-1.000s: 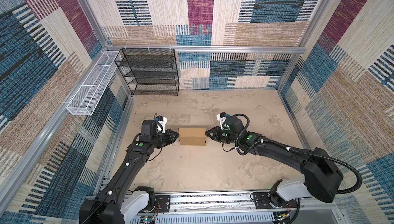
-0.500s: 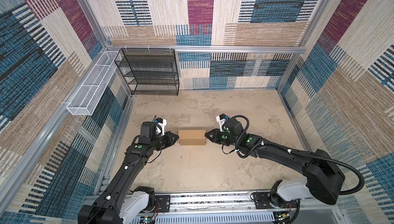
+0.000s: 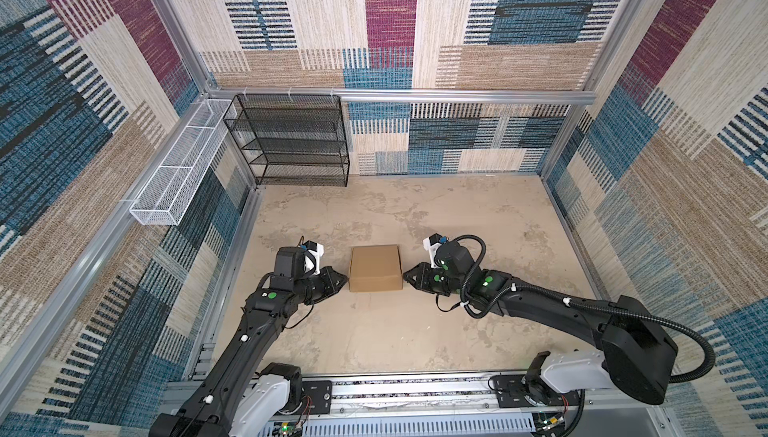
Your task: Fold the paper box
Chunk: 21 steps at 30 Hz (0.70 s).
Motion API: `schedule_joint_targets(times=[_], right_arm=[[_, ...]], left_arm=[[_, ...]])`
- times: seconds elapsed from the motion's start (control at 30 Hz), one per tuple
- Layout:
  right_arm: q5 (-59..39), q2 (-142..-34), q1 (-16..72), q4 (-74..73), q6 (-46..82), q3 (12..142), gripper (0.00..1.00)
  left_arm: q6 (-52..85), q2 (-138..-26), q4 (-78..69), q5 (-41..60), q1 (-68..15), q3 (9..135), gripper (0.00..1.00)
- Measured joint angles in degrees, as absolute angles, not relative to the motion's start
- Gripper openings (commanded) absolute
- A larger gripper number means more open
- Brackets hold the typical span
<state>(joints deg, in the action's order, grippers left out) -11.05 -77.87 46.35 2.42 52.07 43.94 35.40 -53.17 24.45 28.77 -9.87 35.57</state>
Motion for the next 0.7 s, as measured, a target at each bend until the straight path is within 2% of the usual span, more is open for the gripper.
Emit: schedule_joint_targets(times=[0.23, 0.4, 0.57, 0.6, 0.63, 0.7], right_arm=[[-10.0, -76.69, 46.54, 2.7, 52.42, 43.46, 0.28], [-8.99, -76.62, 46.54, 4.01, 51.53, 44.86, 0.33], [-8.34, -77.01, 46.52, 4.05, 50.85, 45.17, 0.51], [-8.25, -77.12, 46.52, 3.88, 50.7, 45.17, 0.6], [-7.86, -77.23, 46.52, 3.66, 50.68, 45.19, 0.69], [-7.44, -77.43, 46.44, 3.46, 50.41, 45.28, 0.9]], left_arm=[[35.77, -51.68, 25.98, 28.6, -9.91, 35.4, 0.19], [35.77, -51.72, 26.57, 27.9, -9.91, 35.9, 0.32], [35.75, -51.99, 26.74, 26.74, -9.91, 37.08, 0.6], [35.75, -52.03, 26.83, 26.13, -9.91, 37.36, 0.63], [35.73, -52.07, 26.87, 25.67, -9.91, 37.67, 0.72], [35.46, -52.29, 27.09, 25.36, -9.91, 38.44, 0.99]])
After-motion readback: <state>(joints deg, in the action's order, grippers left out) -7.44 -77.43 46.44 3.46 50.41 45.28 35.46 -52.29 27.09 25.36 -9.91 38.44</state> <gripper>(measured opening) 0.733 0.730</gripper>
